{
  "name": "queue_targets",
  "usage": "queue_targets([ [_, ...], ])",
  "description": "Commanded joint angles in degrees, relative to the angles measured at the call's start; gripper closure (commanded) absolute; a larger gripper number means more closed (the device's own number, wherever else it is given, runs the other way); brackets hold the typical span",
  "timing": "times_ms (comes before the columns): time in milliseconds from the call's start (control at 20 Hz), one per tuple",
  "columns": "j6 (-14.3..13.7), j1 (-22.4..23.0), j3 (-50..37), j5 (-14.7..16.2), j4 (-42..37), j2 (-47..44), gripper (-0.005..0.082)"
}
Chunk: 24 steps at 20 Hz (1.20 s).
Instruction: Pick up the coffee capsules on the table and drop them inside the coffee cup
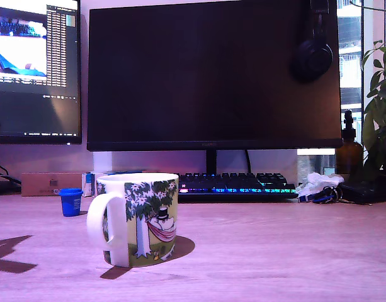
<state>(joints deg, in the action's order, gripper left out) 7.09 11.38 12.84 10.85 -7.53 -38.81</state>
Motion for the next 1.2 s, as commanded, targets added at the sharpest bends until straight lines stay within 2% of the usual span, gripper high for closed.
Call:
queue_targets([
  [0, -1.2, -0.1, -2.3, 0.0, -0.4, -0.2, 0.0788],
  [150, -1.8, -0.1, -2.6, -0.8, -0.4, -0.2, 0.0788],
  [200, -2.8, -0.1, -2.6, -0.8, -0.2, -0.2, 0.0788],
  [500, -3.5, -0.1, -2.6, -0.9, -0.5, -1.6, 0.0788],
  [650, -3.8, -0.1, -2.6, -0.8, -2.5, -5.2, 0.0763],
  [700, -3.7, -0.1, -2.6, -0.8, -3.8, -7.0, 0.0681],
  [750, -3.7, -0.1, -2.6, -0.8, -4.9, -8.8, 0.0523],
  [800, -3.7, -0.1, -2.6, -0.8, -6.2, -10.8, 0.0312],
  [850, -3.8, -0.1, -2.6, -0.8, -7.6, -12.7, 0.0177],
  [900, -5.6, -0.1, -2.6, -0.7, -9.6, -14.4, 0.0133],
  [950, -6.2, -0.1, -2.6, -0.6, -11.5, -15.7, 0.0132],
  [1150, -6.5, -0.2, -2.6, -0.7, -17.6, -20.9, 0.0132],
])
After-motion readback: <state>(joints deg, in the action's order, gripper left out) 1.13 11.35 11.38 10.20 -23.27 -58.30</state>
